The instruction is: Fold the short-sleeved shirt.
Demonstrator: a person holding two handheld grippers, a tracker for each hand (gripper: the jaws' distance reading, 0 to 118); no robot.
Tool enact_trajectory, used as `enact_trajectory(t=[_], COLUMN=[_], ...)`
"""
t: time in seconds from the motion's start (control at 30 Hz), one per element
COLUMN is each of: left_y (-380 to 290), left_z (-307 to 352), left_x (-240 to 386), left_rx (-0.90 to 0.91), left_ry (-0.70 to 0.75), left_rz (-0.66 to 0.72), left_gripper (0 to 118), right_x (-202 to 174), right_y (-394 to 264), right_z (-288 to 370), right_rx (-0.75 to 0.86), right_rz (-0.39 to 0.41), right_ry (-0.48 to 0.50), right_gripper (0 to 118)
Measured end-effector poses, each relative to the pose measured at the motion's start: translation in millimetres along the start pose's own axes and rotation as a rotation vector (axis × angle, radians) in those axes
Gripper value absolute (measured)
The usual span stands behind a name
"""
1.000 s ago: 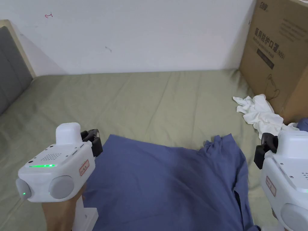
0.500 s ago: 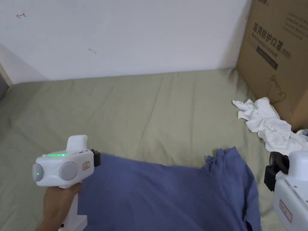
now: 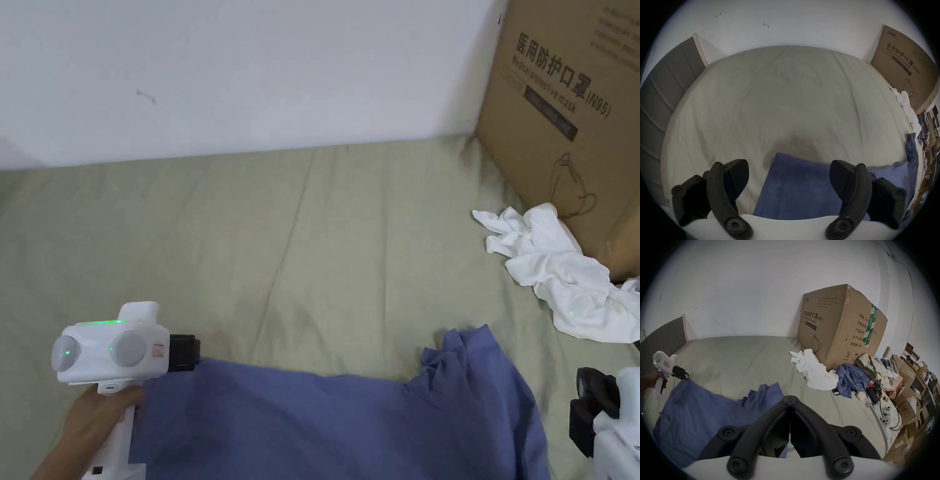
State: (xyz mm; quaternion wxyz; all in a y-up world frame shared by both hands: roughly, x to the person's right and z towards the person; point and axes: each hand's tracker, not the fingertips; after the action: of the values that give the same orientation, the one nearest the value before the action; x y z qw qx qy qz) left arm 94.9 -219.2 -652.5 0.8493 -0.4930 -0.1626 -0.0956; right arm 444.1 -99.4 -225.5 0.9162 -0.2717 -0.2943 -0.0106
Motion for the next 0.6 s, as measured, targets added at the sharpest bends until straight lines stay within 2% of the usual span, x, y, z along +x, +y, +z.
enact_trajectory(t=[0.07,0.17,0.2,0.23,0.3,0.33,0.37,0.4,0.47,0.5,0.53,0.57,0.6], left_y=[-2.2,-9.4,-10.6,-10.3,-11.2,-11.4,-11.5,-11.3,-12.5,-13.6,-16.6,-19.0,-21.2], left_z=[-8.4,-13.3,-7.1,-2.6,-0.3,2.8,6.7,15.0,33.0,44.6,62.0,73.5,84.3], left_x=[2.1,10.0,13.8,16.1,19.3,20.1,18.2,16.5,13.0,11.1,13.2,12.5,11.9], left_rx=[-0.032,-0.091,-0.049,-0.02,-0.022,-0.01,-0.009,0.004,0.071,0.104,0.124,0.15,0.165], left_ry=[-0.002,-0.004,0.017,0.0,-0.002,0.004,-0.015,-0.027,-0.06,-0.072,-0.092,-0.109,-0.124], left_rz=[0.004,-0.019,-0.036,-0.044,-0.063,-0.073,-0.07,-0.058,-0.032,-0.02,-0.012,-0.007,-0.006], left_gripper=[103,80,66,66,57,31,12,9,9,9,9,9,9], right_x=[3.0,6.2,7.1,7.9,9.7,10.9,11.9,13.0,14.7,14.6,13.8,13.5,12.4], right_y=[-3.7,-7.4,-8.4,-8.9,-9.4,-9.5,-9.4,-9.5,-10.9,-12.3,-14.5,-17.5,-21.7], right_z=[-3.7,-8.8,-11.0,-14.2,-22.9,-29.0,-35.0,-43.4,-63.0,-76.3,-91.1,-104.8,-119.9], right_rx=[-0.015,-0.039,-0.047,-0.059,-0.092,-0.112,-0.136,-0.156,-0.209,-0.24,-0.285,-0.326,-0.384], right_rz=[-0.003,-0.013,-0.019,-0.026,-0.044,-0.061,-0.078,-0.095,-0.113,-0.11,-0.104,-0.099,-0.103], right_ry=[-0.005,-0.007,-0.005,-0.001,0.009,0.02,0.031,0.045,0.066,0.077,0.086,0.078,0.079], right_gripper=[2,2,2,2,2,3,3,4,23,38,76,102,116])
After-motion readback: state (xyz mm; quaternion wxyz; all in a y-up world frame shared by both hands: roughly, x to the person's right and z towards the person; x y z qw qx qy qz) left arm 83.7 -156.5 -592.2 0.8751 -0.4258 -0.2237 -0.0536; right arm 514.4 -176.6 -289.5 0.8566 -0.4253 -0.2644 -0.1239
